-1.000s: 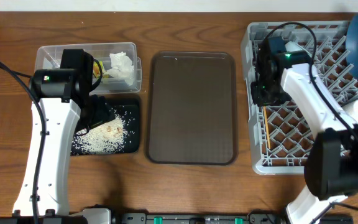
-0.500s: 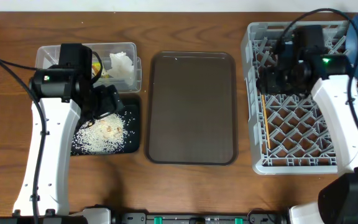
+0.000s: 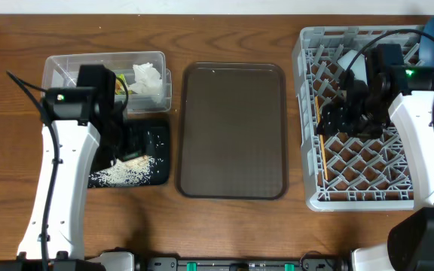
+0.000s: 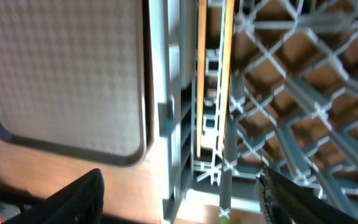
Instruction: Sort waste into correct bins and load items into the dishwasher rack
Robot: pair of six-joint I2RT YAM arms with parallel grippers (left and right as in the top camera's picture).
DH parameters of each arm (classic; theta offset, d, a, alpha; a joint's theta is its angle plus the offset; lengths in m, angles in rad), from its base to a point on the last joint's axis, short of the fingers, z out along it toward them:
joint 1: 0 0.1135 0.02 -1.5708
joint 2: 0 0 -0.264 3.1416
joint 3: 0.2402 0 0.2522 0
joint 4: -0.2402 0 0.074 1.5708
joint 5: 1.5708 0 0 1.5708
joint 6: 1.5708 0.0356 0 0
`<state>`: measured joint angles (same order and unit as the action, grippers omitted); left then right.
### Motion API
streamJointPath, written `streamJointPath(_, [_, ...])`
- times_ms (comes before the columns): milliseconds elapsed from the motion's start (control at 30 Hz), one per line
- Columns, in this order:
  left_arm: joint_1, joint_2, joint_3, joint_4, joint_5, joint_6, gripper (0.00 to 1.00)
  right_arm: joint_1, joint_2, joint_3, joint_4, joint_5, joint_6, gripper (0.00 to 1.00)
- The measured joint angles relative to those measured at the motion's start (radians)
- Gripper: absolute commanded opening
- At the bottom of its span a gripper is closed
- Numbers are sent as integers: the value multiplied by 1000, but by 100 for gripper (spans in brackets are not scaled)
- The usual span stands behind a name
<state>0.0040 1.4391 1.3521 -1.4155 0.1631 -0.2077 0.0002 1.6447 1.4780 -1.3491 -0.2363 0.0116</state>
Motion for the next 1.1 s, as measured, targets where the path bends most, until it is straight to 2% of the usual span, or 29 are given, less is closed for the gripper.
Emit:
streamJointPath(133, [0, -62, -107, 20, 27, 27, 99, 0, -58, -42, 45, 5, -9, 85])
streamJointPath(300, [-1, -229, -214, 82, 71, 54, 99, 0, -261, -202, 192, 3, -15, 99])
streamJointPath(500, [-45, -512, -295, 193, 82, 82, 99, 0, -626, -466, 406, 2, -20, 99])
streamJointPath(600, [-73, -638, -320, 232, 86, 97, 98, 0, -758, -545, 450, 1, -19, 99])
streamJointPath(800, [-85, -779, -325, 246, 87, 104, 98, 0, -960, -663, 441, 1, -19, 99])
streamJointPath(1100, [-85, -787, -326, 247, 93, 73, 98, 0, -988, -676, 305, 1, -16, 99])
